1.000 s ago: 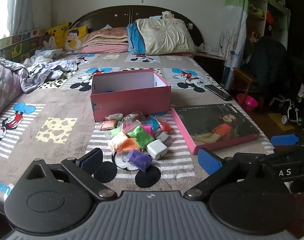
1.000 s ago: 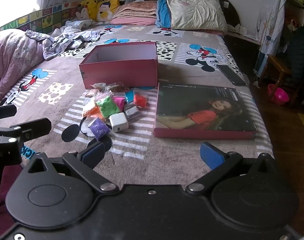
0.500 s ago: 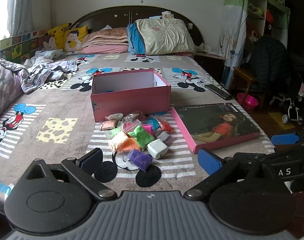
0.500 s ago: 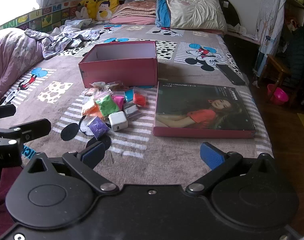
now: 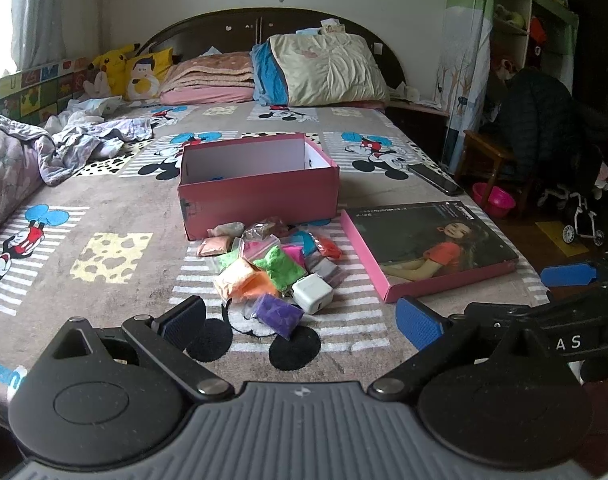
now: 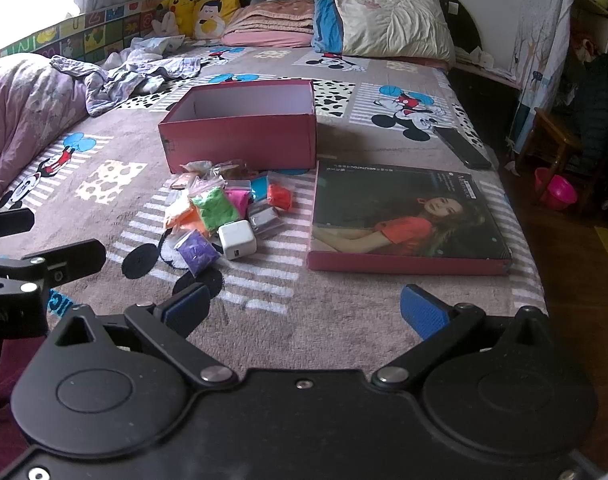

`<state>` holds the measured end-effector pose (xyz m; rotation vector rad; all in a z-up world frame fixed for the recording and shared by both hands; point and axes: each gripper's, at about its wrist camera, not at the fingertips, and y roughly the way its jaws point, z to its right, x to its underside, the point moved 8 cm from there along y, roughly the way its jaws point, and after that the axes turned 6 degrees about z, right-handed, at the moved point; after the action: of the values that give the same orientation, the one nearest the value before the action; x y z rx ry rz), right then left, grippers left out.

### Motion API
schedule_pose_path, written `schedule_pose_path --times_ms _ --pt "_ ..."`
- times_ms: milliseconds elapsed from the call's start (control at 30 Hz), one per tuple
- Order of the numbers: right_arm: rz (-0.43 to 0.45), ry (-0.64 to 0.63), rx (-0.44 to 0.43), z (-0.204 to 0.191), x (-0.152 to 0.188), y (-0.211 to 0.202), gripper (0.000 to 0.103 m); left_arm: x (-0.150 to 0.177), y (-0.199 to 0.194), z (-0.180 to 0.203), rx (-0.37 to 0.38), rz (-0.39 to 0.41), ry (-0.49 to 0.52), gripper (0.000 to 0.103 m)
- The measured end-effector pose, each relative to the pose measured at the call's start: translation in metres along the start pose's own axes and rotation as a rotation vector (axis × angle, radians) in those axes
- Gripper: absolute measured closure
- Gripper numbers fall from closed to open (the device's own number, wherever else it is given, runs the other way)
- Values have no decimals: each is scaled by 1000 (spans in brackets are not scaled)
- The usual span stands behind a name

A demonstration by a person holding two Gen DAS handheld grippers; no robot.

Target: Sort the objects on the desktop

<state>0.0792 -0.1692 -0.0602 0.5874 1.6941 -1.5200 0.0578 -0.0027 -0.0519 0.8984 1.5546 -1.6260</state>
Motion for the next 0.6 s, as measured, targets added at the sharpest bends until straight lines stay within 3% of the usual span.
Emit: schedule_pose_path --times_ms 600 --pt "-3 -1 1 2 -1 2 0 -2 -1 -3 5 2 -4 1"
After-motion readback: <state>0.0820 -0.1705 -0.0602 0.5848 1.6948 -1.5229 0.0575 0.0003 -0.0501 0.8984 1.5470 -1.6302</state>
